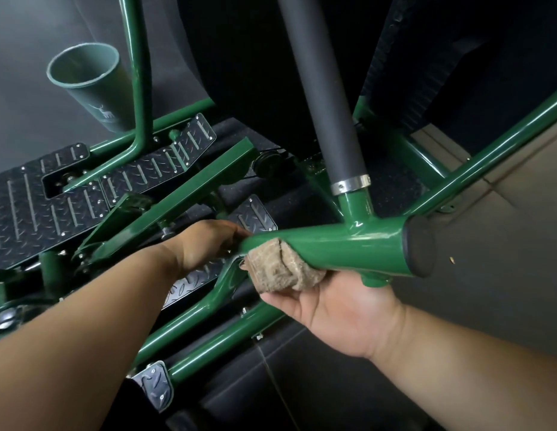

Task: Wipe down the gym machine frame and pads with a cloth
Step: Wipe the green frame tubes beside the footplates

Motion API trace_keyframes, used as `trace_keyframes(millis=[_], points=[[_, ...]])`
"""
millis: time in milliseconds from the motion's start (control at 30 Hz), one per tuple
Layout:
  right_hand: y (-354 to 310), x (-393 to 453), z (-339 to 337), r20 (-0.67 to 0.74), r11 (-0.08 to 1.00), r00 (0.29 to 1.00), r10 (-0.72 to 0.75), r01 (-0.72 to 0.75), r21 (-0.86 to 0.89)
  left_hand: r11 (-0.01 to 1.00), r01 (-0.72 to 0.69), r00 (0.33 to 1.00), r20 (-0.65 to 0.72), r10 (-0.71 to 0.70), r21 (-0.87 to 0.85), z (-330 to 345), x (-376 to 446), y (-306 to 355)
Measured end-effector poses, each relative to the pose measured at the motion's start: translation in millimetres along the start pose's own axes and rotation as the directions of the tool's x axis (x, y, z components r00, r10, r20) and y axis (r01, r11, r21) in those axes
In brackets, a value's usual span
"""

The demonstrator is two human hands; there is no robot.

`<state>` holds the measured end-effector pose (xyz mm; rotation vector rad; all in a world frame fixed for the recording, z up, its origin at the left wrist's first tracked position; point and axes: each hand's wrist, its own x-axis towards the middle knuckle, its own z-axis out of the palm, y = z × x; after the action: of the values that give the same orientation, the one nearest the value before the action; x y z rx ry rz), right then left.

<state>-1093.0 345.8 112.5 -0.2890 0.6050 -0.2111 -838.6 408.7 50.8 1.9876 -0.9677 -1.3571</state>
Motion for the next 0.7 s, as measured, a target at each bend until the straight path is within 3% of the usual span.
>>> trace_keyframes(millis=[167,300,467,533,700], points=[[-20,-20,-18,0.191,0.996,0.98,0.045,-0.03,-0.082,0.999,-0.001,0.999,0.042,0.003,-0.054,-1,0,-3],[-44,-37,-37,0.265,0.988,0.959,0.097,-0.062,-0.138,0.952,-0.103,0.992,-0.041,0.12,0.29,6,1,-2],[-59,-38,-56,0.195,0.946,0.963,0.184,-0.12,-0.301,0.943,-0.089,0.99,-0.072,0.118,0.321,10,3,1],[-56,-37,-58,0.166,0.945,0.958,0.234,-0.184,-0.271,0.942,-0.098,0.99,-0.069,0.127,0.32,9,3,1],[-62,-36,-51,0.27,0.985,0.947,0.172,-0.166,-0.044,0.936,-0.099,0.99,-0.065,0.128,0.337,10,4,0]])
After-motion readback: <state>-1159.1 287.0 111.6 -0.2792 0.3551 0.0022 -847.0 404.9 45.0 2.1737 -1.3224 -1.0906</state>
